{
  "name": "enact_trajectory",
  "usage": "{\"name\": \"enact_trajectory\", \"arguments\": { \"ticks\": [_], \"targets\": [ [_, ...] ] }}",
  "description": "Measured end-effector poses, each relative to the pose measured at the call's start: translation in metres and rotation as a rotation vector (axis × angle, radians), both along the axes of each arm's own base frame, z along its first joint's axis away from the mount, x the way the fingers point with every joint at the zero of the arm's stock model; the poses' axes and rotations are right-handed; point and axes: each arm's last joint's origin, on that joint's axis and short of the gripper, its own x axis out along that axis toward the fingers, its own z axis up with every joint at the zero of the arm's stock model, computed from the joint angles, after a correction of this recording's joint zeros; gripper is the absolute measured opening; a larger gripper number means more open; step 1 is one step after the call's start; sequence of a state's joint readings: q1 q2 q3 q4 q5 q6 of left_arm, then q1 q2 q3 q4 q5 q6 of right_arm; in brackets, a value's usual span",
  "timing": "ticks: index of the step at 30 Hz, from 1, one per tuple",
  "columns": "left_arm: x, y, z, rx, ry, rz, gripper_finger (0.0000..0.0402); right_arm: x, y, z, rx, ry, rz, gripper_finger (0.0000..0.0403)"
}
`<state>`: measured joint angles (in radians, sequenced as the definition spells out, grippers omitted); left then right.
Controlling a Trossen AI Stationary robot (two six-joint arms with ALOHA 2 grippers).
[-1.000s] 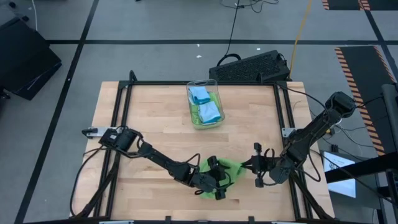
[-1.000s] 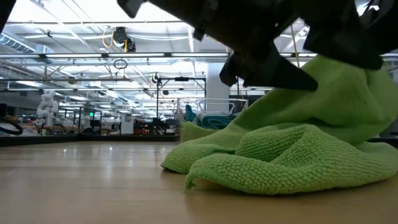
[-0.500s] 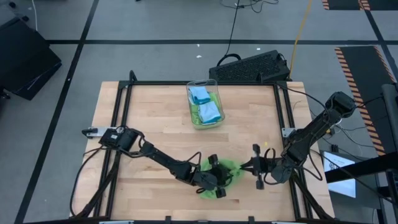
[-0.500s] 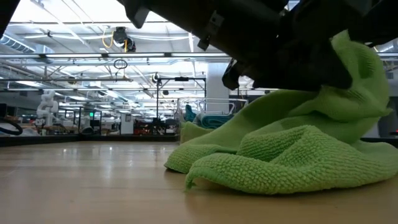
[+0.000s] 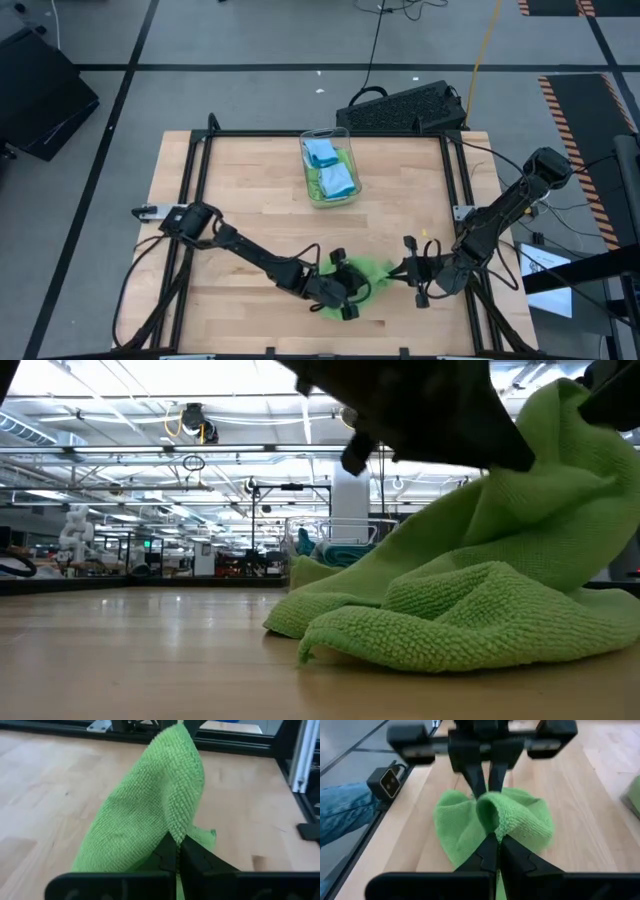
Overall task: Fold microfiber towels
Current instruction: Fold the green towel
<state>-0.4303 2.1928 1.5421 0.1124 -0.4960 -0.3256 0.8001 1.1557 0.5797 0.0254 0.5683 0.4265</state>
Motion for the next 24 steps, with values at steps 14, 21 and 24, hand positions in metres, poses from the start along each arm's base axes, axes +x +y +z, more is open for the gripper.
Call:
{"name": "enact_trajectory", "arguments": {
  "ticks": [14,21,24],
  "targets": [
    [-0.005,-0.004,0.007,-0.163,0.042,-0.046,0.0005,-0.008,0.012,-0.008,-0.191,0.009,0.163,0.0128],
    [-0.006,-0.008,0.008,-0.256,0.069,-0.111,0.0005,-0.013,0.035,0.010,-0.192,-0.194,0.398,0.0180],
    [-0.004,-0.010,0.012,-0.293,0.032,-0.151,0.0003,-0.014,0.053,0.011,-0.330,-0.217,0.467,0.0179]
  ]
}}
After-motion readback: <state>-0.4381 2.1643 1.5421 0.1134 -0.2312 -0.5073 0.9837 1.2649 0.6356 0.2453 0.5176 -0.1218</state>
